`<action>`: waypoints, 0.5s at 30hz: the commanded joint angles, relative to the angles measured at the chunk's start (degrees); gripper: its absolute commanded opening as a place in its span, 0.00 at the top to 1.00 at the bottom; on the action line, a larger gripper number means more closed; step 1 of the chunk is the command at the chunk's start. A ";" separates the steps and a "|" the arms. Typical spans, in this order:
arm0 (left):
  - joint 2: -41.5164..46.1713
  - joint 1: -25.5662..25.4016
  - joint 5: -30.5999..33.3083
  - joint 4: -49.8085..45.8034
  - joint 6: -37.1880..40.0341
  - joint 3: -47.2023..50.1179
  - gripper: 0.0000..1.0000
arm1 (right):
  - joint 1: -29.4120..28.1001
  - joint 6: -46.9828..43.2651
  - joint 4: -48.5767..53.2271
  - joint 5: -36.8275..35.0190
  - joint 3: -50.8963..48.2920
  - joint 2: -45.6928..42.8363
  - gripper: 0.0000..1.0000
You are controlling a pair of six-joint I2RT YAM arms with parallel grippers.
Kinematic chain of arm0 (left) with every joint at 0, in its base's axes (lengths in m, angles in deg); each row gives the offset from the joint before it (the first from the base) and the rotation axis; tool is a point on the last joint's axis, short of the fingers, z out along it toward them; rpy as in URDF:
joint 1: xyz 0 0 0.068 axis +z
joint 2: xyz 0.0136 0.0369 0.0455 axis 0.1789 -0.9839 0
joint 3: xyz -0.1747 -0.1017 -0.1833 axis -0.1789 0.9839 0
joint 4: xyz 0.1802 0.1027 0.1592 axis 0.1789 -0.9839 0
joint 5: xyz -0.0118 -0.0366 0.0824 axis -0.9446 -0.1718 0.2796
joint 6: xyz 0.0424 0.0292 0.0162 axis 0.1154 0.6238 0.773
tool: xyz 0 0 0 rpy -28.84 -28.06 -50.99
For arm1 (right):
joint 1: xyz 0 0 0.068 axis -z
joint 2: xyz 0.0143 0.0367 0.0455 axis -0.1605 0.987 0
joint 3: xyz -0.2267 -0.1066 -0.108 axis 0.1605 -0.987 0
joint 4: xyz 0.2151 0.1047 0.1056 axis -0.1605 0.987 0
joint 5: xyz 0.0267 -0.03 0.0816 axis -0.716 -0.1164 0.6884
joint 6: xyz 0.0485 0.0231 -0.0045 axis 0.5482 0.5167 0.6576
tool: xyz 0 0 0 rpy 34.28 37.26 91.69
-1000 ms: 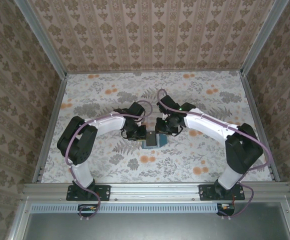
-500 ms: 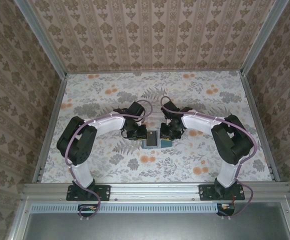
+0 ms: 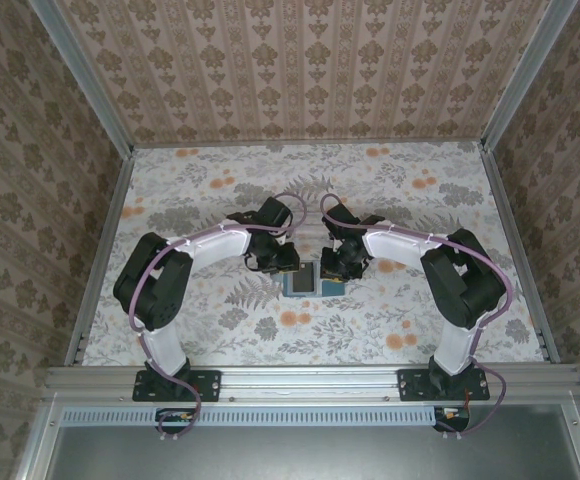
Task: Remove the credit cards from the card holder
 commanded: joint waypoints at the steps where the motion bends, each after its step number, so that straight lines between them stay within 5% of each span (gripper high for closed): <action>1: -1.03 0.09 1.52 -2.51 0.64 -2.16 0.76 | 0.32 -0.48 -0.34 1.61 -0.03 0.22 0.81; 15: -4.01 0.04 2.26 -3.30 2.16 0.05 0.81 | 0.59 3.61 -11.28 12.12 -0.77 -0.27 0.81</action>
